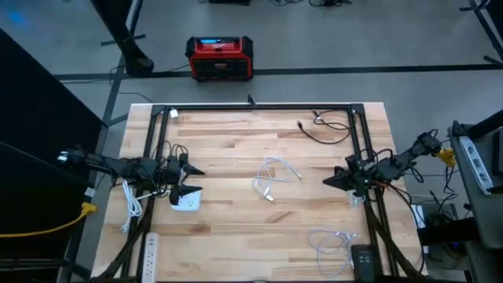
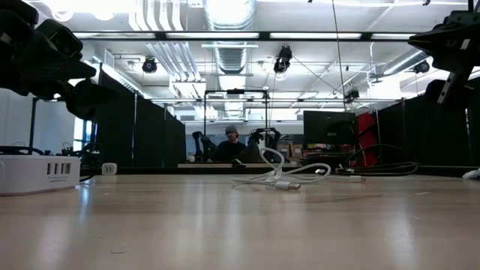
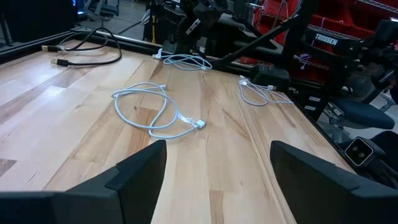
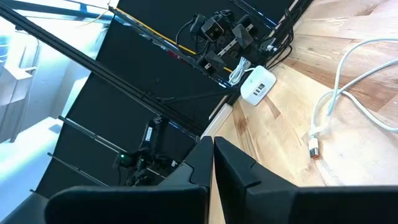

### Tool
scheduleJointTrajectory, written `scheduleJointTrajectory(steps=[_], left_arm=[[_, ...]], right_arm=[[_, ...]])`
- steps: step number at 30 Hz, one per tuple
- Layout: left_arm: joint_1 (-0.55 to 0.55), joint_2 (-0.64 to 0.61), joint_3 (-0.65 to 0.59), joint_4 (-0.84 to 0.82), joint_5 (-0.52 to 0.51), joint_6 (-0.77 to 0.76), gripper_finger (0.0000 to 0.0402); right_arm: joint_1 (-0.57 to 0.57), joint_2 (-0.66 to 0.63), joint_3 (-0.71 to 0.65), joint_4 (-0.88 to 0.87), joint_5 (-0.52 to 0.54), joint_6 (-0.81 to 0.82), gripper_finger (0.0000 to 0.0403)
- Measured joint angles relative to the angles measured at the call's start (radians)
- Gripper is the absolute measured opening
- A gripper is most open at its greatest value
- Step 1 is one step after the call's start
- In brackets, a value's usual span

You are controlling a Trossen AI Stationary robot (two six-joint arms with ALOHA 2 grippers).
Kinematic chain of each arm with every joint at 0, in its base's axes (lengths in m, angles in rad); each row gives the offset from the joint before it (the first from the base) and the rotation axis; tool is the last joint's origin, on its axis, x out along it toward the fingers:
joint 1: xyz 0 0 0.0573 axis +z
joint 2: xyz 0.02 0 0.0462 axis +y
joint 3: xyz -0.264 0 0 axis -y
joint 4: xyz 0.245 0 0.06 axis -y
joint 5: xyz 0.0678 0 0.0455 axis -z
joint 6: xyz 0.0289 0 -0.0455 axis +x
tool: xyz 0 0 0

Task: Insert USB

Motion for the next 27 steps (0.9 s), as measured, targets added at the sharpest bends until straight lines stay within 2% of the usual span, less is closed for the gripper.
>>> scheduleJointTrajectory(steps=[16,18,21,25,27], left_arm=[[0.0,0.0,0.0,0.0,0.0,0.002,0.0276],[0.0,0.0,0.0,0.002,-0.004,0.063,0.0276],[0.0,0.0,0.0,0.01,-0.015,0.264,0.0276],[0.002,-0.001,0.0,0.093,-0.109,0.282,0.0276],[0.001,0.0,0.0,0.103,-0.11,0.282,0.0276]], right_arm=[[0.0,0.0,0.0,0.0,0.0,0.0,0.0],[0.0,0.0,0.0,0.0,0.0,0.0,0.0],[0.0,0.0,0.0,0.0,0.0,0.0,0.0],[0.0,0.0,0.0,0.0,0.0,-0.001,0.0],[0.0,0.0,0.0,0.0,0.001,-0.022,0.0]])
